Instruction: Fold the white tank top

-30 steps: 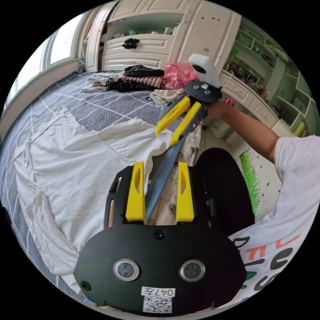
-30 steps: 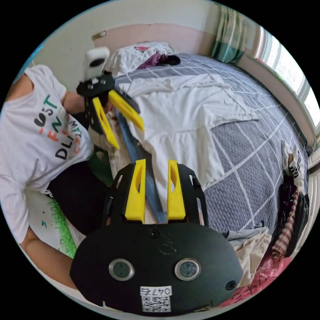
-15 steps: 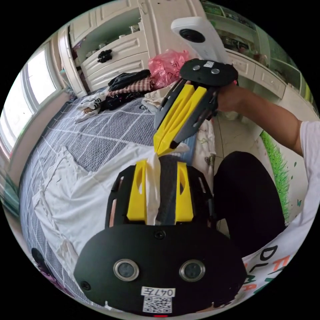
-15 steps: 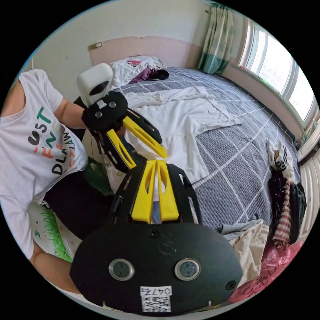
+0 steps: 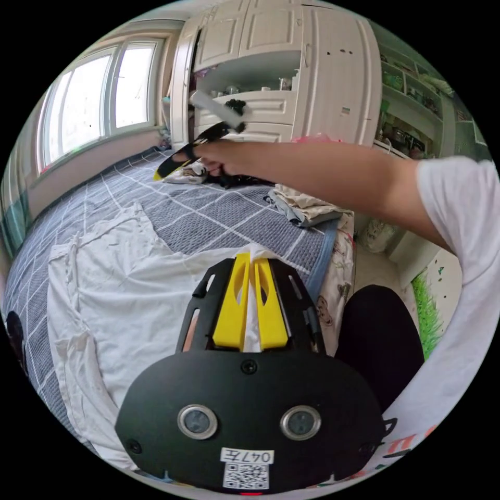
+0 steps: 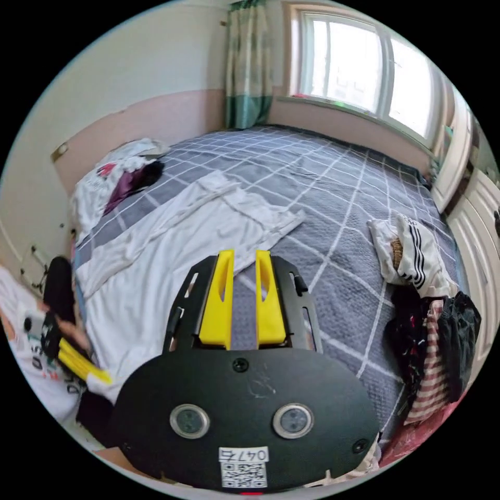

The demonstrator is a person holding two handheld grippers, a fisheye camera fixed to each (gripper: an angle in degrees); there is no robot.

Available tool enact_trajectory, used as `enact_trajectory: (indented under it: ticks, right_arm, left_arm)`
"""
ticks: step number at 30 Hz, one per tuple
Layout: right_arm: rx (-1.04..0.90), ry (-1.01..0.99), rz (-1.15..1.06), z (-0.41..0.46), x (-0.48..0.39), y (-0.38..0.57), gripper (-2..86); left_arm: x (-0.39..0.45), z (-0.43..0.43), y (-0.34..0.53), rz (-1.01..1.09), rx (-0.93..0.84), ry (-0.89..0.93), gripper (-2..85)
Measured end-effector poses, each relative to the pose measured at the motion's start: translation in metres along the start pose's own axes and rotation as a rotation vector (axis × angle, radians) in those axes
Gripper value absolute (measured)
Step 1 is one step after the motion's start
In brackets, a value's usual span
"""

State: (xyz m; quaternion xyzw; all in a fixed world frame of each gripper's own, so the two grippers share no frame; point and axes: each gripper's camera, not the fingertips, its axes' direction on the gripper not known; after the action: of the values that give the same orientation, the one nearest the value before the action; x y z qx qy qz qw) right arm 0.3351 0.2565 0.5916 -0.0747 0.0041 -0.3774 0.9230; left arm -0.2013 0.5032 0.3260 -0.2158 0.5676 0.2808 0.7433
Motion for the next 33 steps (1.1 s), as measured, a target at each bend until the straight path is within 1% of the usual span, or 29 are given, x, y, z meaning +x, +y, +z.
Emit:
enact_trajectory:
  ticks: [3, 5, 7, 9, 11, 12, 13, 15, 16, 18, 22, 25, 28, 33]
  right_arm:
    - [-0.018, 0.047, 0.141, 0.059, 0.046, -0.040, 7.5]
    - [-0.076, 0.079, 0.214, 0.095, 0.064, -0.057, 10.6]
    - [-0.189, 0.087, 0.296, 0.140, 0.082, -0.070, 12.4]
    - [-0.219, 0.035, 0.354, 0.165, 0.092, -0.071, 11.6]
    - [-0.253, -0.001, 0.415, 0.183, 0.099, -0.070, 7.8]
    - [-0.246, 0.057, 0.419, 0.185, 0.099, -0.071, 2.9]
    - [-0.220, 0.063, 0.388, 0.183, 0.096, -0.074, 1.6]
    - [-0.173, 0.014, 0.402, 0.180, 0.094, -0.080, 0.5]
    - [-0.132, -0.006, 0.404, 0.176, 0.091, -0.086, 0.2]
    - [-0.124, -0.020, 0.389, 0.173, 0.083, -0.103, 0.1]
    - [-0.120, -0.031, 0.276, 0.179, 0.043, -0.158, 0.0]
    - [-0.113, -0.078, 0.229, 0.196, 0.012, -0.191, 0.0]
    - [-0.130, -0.085, 0.206, 0.220, -0.013, -0.211, 0.0]
    - [-0.120, -0.155, 0.264, 0.247, -0.027, -0.226, 0.9]
  left_arm:
    - [-0.005, -0.007, 0.011, 0.006, 0.014, -0.016, -0.6]
    - [-0.014, -0.010, 0.020, -0.009, 0.023, -0.005, -0.6]
    - [-0.022, -0.012, 0.028, -0.031, 0.039, 0.018, -0.6]
    - [-0.031, -0.014, 0.038, -0.060, 0.056, 0.043, -0.6]
    - [-0.042, -0.016, 0.050, -0.090, 0.068, 0.085, -0.6]
    - [-0.044, -0.017, 0.053, -0.096, 0.071, 0.093, -0.6]
    - [-0.047, -0.020, 0.058, -0.106, 0.081, 0.101, -0.6]
    - [-0.051, -0.030, 0.066, -0.121, 0.107, 0.097, -0.6]
    - [-0.054, -0.038, 0.071, -0.130, 0.131, 0.091, -0.6]
    - [-0.058, -0.056, 0.079, -0.139, 0.163, 0.068, -0.6]
    - [-0.077, -0.104, 0.110, -0.203, 0.206, -0.023, -0.6]
    - [-0.092, -0.132, 0.136, -0.254, 0.189, -0.090, -0.6]
    - [-0.105, -0.151, 0.160, -0.313, 0.163, -0.131, -0.6]
    - [-0.123, -0.164, 0.197, -0.413, 0.156, -0.175, -0.6]
